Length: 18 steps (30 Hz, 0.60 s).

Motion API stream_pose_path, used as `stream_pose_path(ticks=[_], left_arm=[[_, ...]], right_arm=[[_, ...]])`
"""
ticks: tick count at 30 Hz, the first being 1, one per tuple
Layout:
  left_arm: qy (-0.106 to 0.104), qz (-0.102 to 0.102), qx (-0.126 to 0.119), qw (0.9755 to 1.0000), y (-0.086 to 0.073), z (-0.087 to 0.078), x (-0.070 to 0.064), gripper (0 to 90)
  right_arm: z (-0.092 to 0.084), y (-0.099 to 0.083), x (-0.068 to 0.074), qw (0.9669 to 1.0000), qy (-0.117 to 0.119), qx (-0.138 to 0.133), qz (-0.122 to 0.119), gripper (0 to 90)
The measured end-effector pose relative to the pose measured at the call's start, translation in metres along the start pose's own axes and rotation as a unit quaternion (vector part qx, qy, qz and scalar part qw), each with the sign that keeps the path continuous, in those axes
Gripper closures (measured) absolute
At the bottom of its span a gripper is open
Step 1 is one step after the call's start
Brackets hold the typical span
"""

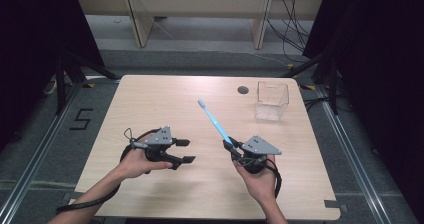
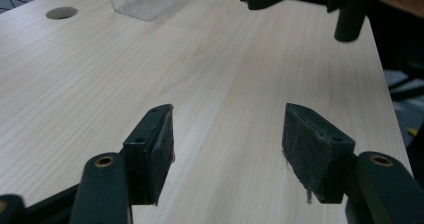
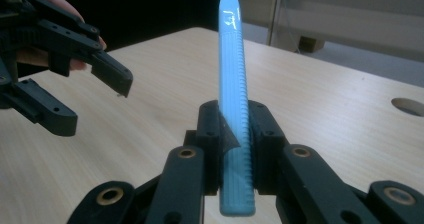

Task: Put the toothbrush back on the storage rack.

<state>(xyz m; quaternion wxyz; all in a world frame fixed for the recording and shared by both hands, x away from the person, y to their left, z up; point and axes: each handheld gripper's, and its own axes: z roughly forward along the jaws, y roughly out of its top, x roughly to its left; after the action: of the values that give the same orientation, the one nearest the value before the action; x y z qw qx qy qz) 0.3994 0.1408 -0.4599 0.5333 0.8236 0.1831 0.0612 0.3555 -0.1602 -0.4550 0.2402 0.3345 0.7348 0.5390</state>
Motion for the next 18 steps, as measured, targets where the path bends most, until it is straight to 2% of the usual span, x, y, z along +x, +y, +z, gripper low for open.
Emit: stream_pose_path(ticks=[1,3,4,6,7,8,13,14,17,18], left_arm=[[0.001,-0.007,-0.007,1.0,0.001,0.0,0.002,34.9],[0.005,-0.021,-0.019,0.9996,0.003,0.001,0.004,34.0],[0.004,-0.032,-0.033,0.9989,0.006,0.002,0.006,32.8],[0.003,-0.036,-0.04,0.9986,0.007,0.003,0.007,32.7],[0.004,-0.04,-0.045,0.9982,0.009,0.003,0.008,32.5],[0.007,-0.049,-0.056,0.9972,0.013,0.005,0.01,32.3],[0.002,-0.068,-0.071,0.9952,0.02,0.01,0.012,32.3],[-0.004,-0.075,-0.081,0.9939,0.022,0.013,0.014,32.2],[-0.001,-0.082,-0.081,0.9933,0.024,0.014,0.016,32.7],[-0.002,-0.083,-0.089,0.9926,0.025,0.016,0.017,33.0]], right_arm=[[0.0,0.0,0.001,0.9999,0.002,0.0,0.011,78.7],[0.002,0.0,0.001,0.9998,0.003,-0.015,0.014,78.7],[0.001,-0.001,0.001,0.9999,-0.005,-0.014,0.008,78.7],[0.001,-0.001,0.002,0.9999,-0.005,-0.015,0.005,78.7],[0.002,-0.001,0.004,0.9997,-0.001,-0.015,0.02,78.6],[0.003,-0.001,0.005,0.9997,0.004,-0.02,0.015,78.7],[0.003,0.001,0.007,0.9997,-0.002,-0.02,0.012,78.6],[0.004,0.002,0.007,0.9996,0.003,-0.028,0.0,78.6],[0.004,0.002,0.009,0.9996,0.0,-0.028,0.009,78.7],[0.005,0.002,0.01,0.9996,0.004,-0.026,0.011,78.7]])
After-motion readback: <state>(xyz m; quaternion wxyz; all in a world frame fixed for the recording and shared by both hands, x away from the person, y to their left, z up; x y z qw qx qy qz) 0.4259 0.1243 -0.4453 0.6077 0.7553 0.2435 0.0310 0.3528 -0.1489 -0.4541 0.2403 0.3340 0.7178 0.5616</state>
